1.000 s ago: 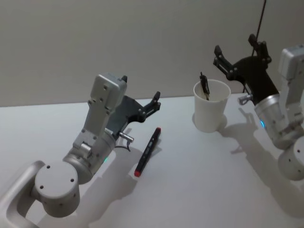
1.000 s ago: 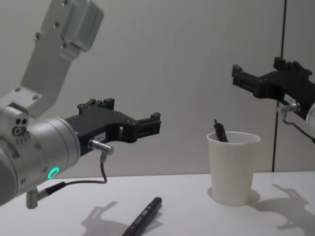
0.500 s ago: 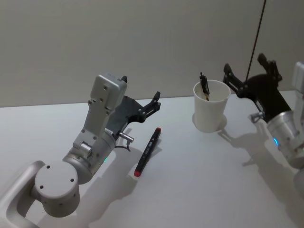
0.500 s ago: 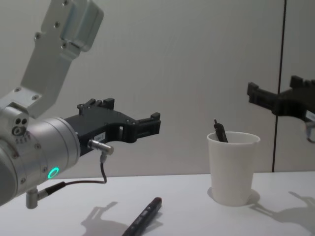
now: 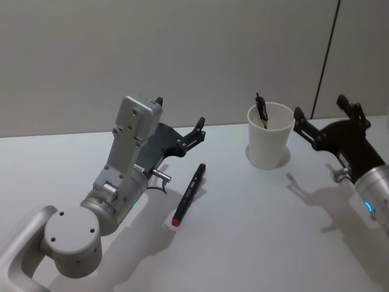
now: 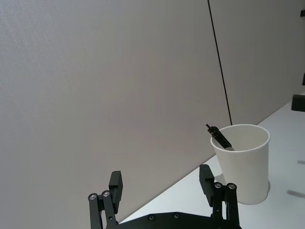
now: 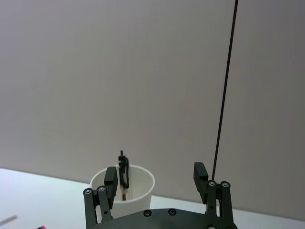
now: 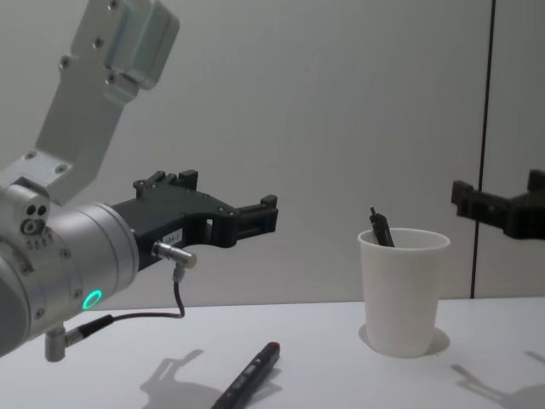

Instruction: Place the pen into the pen holder.

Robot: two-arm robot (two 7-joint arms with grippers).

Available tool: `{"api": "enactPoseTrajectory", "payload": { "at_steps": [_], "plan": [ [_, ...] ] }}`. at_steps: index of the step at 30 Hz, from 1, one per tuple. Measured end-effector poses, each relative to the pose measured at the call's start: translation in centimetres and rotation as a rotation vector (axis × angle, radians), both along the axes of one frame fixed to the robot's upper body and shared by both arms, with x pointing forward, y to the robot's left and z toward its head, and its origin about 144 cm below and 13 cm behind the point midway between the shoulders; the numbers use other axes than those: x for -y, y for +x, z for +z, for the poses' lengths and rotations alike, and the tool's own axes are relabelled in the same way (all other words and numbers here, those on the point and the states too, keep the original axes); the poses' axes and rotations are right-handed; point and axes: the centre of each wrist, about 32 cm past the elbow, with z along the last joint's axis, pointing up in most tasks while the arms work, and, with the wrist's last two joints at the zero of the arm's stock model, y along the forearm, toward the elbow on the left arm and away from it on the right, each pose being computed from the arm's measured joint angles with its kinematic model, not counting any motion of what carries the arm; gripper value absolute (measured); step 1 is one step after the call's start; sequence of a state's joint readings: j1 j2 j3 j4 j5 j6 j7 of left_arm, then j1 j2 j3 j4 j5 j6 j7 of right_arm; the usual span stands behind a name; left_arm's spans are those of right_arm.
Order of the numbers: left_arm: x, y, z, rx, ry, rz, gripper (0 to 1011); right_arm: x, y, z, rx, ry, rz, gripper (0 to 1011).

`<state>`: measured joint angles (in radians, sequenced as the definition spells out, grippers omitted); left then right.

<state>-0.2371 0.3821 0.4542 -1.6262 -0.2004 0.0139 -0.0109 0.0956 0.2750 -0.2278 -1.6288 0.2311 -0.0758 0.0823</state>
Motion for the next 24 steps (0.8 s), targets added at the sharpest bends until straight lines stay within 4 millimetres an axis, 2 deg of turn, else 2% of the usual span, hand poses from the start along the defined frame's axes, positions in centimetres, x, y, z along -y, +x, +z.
{"api": "enactPoseTrajectory", "payload": {
  "at_steps": [12, 24],
  "plan": [
    [0.0, 0.0, 0.0, 0.0, 0.0, 0.0, 1003, 0.5, -3.0, 0.4, -0.09, -0.003, 0.018, 1002],
    [0.0, 0.0, 0.0, 0.0, 0.0, 0.0, 1003, 0.5, -3.4, 0.5, -0.102, -0.003, 0.021, 1001]
  ]
}}
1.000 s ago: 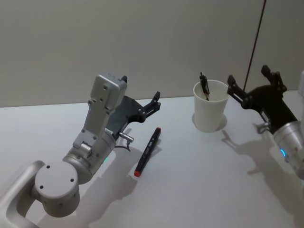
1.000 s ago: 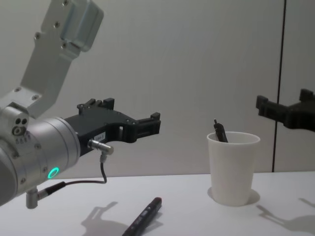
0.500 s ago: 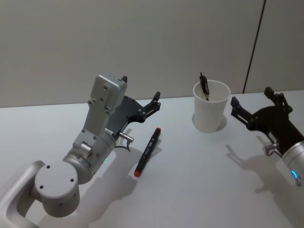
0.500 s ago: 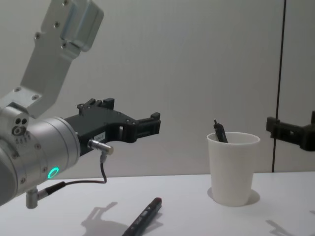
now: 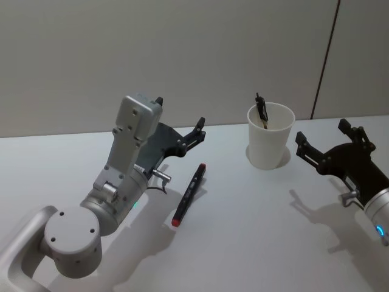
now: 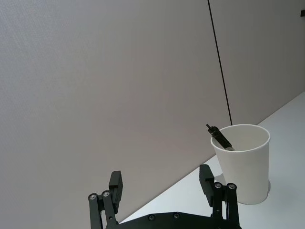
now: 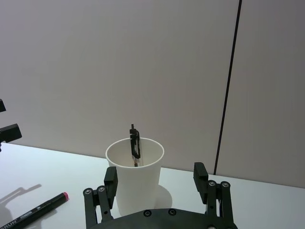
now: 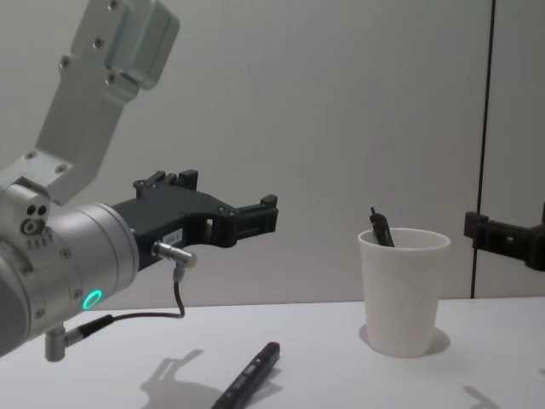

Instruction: Place the pen into the pen holder.

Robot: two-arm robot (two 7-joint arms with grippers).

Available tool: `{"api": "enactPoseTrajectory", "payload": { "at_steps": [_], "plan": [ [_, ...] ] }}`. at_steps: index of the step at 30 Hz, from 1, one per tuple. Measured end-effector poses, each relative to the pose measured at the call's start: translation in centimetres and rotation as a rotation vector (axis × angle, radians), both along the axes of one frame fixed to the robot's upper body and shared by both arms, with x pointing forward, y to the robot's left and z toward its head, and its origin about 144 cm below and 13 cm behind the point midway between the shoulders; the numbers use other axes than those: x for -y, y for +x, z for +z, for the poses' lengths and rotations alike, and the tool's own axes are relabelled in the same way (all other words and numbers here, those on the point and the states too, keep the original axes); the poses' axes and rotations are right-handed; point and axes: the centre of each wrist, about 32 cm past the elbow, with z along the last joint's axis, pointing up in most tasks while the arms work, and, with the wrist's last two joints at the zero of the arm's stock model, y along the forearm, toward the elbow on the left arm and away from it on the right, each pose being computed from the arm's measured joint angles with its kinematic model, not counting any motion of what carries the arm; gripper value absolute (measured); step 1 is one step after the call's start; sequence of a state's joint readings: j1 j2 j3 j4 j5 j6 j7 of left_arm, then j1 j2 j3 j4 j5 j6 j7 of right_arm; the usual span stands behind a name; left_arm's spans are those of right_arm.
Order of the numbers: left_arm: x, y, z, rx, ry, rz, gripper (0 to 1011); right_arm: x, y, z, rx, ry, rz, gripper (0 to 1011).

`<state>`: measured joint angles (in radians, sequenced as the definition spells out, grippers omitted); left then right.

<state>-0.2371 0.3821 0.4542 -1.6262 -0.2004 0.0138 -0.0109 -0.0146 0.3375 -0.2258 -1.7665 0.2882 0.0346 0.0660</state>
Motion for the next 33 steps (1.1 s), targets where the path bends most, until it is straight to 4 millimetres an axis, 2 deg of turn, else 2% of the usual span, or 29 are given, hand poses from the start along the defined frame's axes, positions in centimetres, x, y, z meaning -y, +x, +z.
{"api": "enactPoseTrajectory", "payload": {
  "at_steps": [19, 33],
  "plan": [
    [-0.8, -0.3, 0.3, -0.057, 0.003, -0.039, 1003, 0.0, 0.0, 0.0, 0.001, 0.0, 0.001, 1002],
    [-2.5, -2.5, 1.1, -0.203, 0.02, -0.058, 1003, 0.0, 0.0, 0.0, 0.001, -0.001, 0.001, 1002]
  ]
}}
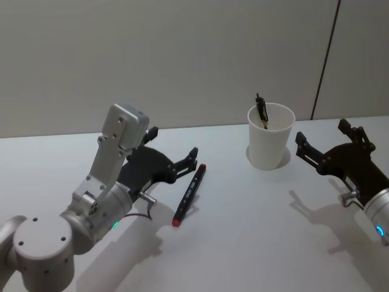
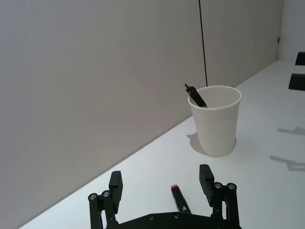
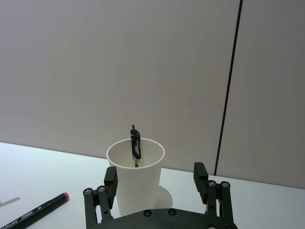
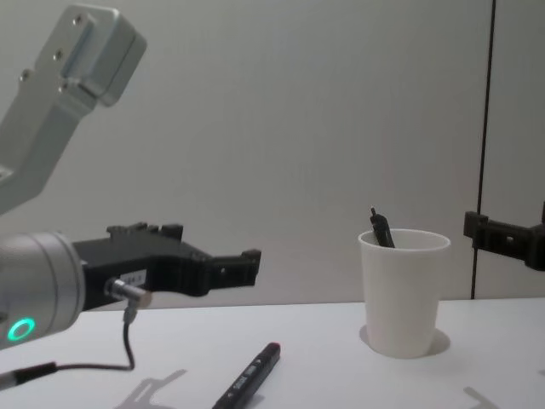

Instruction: Place the pen into the pen holder.

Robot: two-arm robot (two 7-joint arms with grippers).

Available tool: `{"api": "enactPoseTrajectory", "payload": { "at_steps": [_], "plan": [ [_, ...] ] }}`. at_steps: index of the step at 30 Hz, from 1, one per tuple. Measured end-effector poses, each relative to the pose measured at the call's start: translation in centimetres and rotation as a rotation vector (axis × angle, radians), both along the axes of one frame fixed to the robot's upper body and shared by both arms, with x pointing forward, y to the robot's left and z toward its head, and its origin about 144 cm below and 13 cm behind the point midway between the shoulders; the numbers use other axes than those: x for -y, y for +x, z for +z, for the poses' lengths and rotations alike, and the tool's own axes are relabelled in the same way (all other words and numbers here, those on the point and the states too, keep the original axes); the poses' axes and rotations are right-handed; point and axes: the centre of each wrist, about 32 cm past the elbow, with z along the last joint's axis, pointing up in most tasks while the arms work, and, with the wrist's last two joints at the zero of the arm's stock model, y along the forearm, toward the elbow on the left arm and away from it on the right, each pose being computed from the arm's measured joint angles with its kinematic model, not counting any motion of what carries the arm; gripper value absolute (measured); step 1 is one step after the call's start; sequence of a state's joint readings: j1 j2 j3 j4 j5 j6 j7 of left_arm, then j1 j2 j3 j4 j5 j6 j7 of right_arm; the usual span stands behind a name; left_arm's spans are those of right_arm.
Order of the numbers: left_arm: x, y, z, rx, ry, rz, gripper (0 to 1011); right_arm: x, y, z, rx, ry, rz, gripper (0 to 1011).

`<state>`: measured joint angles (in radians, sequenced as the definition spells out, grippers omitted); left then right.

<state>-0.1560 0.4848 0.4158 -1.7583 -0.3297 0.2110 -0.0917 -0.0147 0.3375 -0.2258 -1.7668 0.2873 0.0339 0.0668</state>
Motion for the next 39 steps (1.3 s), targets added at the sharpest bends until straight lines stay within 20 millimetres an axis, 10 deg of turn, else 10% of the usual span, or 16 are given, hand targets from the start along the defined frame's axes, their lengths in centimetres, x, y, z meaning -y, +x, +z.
{"api": "enactPoseTrajectory", "payload": {
  "at_steps": [39],
  "plan": [
    [2.9, -2.4, 1.1, -0.364, 0.027, -0.031, 1003, 0.0, 0.0, 0.0, 0.0, 0.0, 0.0, 1002]
  ]
}}
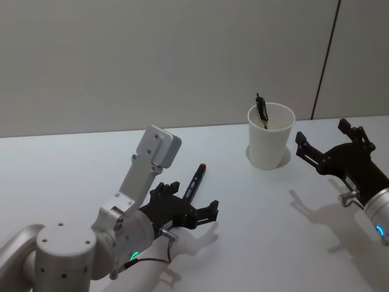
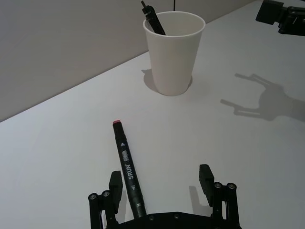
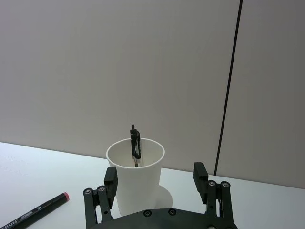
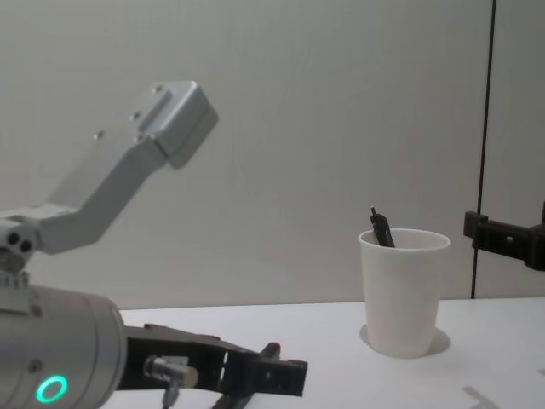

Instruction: Place the pen into the pen holder.

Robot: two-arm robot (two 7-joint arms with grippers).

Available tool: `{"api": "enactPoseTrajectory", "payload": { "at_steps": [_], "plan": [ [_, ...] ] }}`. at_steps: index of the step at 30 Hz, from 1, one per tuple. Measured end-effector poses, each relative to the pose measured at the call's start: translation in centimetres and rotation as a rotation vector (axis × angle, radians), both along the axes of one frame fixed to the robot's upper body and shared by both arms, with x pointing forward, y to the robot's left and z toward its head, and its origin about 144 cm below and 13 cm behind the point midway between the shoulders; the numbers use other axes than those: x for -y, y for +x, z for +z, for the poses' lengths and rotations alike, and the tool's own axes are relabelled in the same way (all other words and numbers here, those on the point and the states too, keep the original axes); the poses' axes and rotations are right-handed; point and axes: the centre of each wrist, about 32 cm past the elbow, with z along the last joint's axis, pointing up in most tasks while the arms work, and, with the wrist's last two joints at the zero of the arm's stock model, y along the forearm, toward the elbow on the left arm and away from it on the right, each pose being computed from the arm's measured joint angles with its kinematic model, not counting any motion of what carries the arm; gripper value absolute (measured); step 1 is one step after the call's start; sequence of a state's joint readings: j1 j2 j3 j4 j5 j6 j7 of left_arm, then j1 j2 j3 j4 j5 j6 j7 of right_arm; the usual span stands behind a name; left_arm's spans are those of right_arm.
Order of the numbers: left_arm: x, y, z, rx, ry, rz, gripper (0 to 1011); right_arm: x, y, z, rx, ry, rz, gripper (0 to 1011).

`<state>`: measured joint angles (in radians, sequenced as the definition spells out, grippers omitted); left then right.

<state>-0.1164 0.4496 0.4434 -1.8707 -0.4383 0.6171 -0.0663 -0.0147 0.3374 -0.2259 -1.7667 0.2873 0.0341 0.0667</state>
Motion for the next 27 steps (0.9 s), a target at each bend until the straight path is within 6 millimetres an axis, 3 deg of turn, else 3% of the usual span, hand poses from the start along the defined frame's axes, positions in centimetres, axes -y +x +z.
{"api": "enactPoseTrajectory", "payload": {
  "at_steps": [27],
  "plan": [
    [2.5, 1.2, -0.2, -0.047, 0.076, 0.117, 1003, 0.0, 0.0, 0.0, 0.0, 0.0, 0.0, 1002]
  ]
}}
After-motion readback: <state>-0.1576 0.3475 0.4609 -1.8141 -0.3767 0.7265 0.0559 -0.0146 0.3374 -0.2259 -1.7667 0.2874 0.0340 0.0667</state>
